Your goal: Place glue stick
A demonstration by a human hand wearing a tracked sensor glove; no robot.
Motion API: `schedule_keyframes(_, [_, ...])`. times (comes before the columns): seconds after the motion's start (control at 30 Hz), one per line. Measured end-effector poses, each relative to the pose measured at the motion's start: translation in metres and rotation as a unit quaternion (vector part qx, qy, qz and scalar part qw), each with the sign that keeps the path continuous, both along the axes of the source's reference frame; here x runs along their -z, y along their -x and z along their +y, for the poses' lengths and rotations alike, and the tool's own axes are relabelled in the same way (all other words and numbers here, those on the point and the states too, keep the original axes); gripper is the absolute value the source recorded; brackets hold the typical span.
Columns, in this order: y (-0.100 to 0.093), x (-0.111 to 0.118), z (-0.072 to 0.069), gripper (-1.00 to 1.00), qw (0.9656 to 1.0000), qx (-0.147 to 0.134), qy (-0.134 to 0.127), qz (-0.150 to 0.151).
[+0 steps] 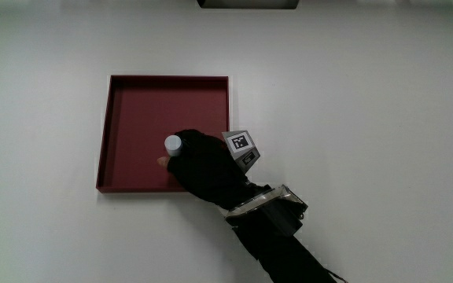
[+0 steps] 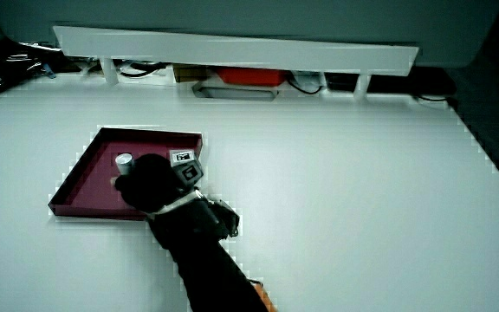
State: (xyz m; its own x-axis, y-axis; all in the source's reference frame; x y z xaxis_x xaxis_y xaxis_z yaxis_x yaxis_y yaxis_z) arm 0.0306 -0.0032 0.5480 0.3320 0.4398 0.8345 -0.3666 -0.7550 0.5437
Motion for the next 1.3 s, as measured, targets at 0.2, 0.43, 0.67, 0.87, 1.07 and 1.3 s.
schedule_keyframes(0.2, [-0.001, -0.003, 0.001, -0.26, 1.0000, -0.006, -0.003, -0.001])
schedule_keyframes(0.43, [-0.003, -0.004, 0.002, -0.47, 0.9997, -0.018, -0.007, -0.014])
schedule_keyframes(0.67, [-0.005, 0.000, 0.003, -0.68, 0.9993, -0.025, -0.007, -0.028])
schedule_keyframes(0.87, [-0.014, 0.003, 0.002, -0.85, 0.9983, -0.030, -0.023, -0.043])
schedule_keyframes(1.07, [-0.033, 0.031, -0.005, -1.00, 0.9911, 0.014, -0.051, -0.123])
schedule_keyframes(1.3, [-0.065, 0.078, -0.008, -1.00, 0.9888, 0.077, -0.058, -0.114])
